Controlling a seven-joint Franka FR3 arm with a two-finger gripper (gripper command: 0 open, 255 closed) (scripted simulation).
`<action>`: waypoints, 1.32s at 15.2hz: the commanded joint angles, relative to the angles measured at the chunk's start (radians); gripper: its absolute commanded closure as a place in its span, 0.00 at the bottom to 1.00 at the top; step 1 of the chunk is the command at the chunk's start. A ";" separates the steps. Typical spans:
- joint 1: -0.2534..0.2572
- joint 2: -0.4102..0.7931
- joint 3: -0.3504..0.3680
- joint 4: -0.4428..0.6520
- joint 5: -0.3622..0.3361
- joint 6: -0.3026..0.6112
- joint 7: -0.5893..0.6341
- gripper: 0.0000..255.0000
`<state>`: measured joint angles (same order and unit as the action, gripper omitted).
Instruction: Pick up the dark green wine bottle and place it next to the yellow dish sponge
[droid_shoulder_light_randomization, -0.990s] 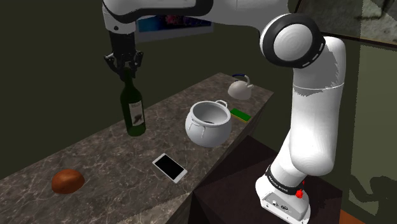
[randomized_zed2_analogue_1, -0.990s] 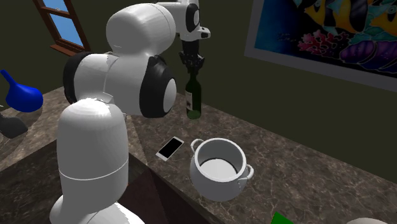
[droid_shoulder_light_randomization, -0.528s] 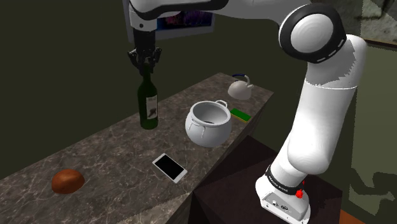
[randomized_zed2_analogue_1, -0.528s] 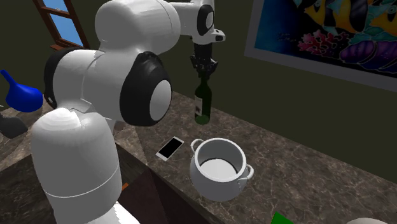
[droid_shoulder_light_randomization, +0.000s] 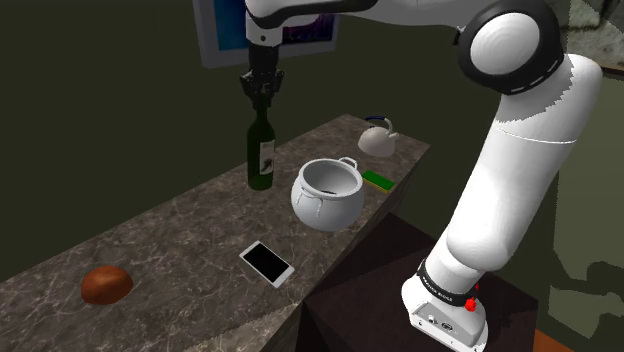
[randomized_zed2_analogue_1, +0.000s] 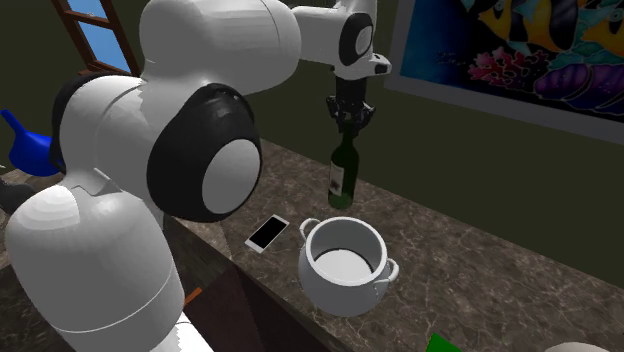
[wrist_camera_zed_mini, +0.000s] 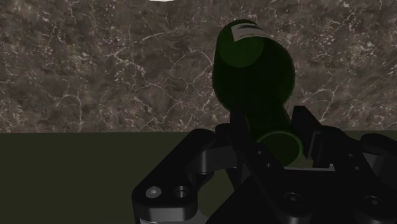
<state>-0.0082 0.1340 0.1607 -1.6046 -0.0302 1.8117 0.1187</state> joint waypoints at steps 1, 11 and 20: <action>-0.029 -0.021 -0.020 -0.028 0.010 0.009 -0.051 1.00; -0.156 -0.048 -0.121 -0.061 0.041 0.014 -0.285 1.00; -0.270 0.011 -0.210 0.018 0.066 -0.010 -0.491 1.00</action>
<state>-0.2670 0.1369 -0.0409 -1.6045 0.0333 1.8116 -0.3514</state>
